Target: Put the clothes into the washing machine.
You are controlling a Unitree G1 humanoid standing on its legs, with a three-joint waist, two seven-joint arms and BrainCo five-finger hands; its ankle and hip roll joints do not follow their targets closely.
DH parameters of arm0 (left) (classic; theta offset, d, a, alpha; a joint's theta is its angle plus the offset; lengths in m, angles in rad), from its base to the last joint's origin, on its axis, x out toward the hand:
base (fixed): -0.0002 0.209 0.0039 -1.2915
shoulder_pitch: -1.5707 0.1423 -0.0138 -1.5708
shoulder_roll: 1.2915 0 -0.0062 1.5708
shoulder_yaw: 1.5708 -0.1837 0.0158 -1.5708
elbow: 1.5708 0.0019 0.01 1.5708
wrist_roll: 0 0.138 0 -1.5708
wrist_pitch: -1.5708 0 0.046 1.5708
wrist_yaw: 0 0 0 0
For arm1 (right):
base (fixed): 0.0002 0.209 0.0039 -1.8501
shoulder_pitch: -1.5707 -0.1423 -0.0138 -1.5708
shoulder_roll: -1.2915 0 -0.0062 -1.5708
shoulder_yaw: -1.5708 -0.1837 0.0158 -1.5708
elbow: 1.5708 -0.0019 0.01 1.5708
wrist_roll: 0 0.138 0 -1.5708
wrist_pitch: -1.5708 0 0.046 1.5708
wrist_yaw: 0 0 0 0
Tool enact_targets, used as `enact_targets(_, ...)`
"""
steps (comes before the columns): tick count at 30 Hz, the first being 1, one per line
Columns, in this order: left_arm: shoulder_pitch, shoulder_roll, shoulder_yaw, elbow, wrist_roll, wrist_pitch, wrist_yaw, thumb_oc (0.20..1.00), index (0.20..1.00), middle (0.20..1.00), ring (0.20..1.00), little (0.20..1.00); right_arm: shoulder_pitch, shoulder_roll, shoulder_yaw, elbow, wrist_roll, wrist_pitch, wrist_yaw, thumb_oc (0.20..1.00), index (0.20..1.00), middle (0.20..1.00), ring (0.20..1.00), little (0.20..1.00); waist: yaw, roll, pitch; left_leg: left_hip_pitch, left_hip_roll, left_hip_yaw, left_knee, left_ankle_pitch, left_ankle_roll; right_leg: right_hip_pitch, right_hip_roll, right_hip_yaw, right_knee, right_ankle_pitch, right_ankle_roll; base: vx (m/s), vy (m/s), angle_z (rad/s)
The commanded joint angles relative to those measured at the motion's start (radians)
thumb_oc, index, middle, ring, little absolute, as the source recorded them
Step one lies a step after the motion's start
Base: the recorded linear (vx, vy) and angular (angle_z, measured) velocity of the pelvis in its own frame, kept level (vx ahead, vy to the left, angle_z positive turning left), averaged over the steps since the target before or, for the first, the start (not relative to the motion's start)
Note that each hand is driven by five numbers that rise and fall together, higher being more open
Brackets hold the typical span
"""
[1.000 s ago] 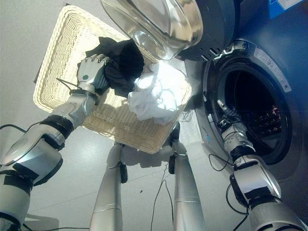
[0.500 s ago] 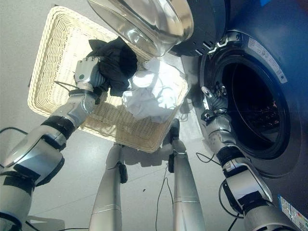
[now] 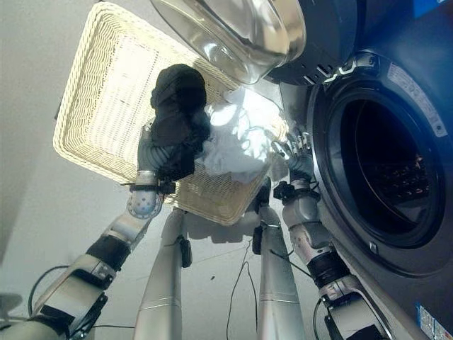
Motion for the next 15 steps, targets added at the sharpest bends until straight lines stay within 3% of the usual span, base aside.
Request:
enact_targets(1,-0.037,-0.024,0.039,-0.116,-0.027,-0.141,-0.054,0.2,0.2,0.2,0.2,0.2,0.054,0.006,-0.021,-0.138,-0.054,-0.013,0.053,1.0,1.0,1.0,1.0,1.0,-0.001,-0.01,-0.017,-0.005,-0.107,-0.011,0.094,-0.079,0.04,0.089,0.079,-0.068,-0.267,0.223,0.049,0.0,0.0,0.0)
enact_targets(6,0.005,-0.035,0.055,-0.228,-0.026,-0.168,-0.085,0.2,0.2,0.2,0.2,0.2,0.078,0.018,-0.004,-0.219,-0.094,-0.008,0.101,1.0,1.0,1.0,1.0,1.0,0.004,-0.005,-0.017,-0.004,-0.109,-0.013,0.091,-0.074,0.044,0.089,0.075,-0.073,-0.264,0.222,0.049,0.0,0.0,0.0)
enact_targets(15,0.043,-0.036,0.067,-0.44,-0.05,-0.193,-0.233,0.2,0.2,0.2,0.2,0.2,0.077,-0.008,0.036,-0.364,-0.009,0.076,0.293,1.0,1.0,1.0,1.0,1.0,0.019,0.001,-0.017,0.001,-0.115,-0.023,0.09,-0.066,0.047,0.096,0.066,-0.084,-0.269,0.226,0.05,0.0,-0.011,0.02)
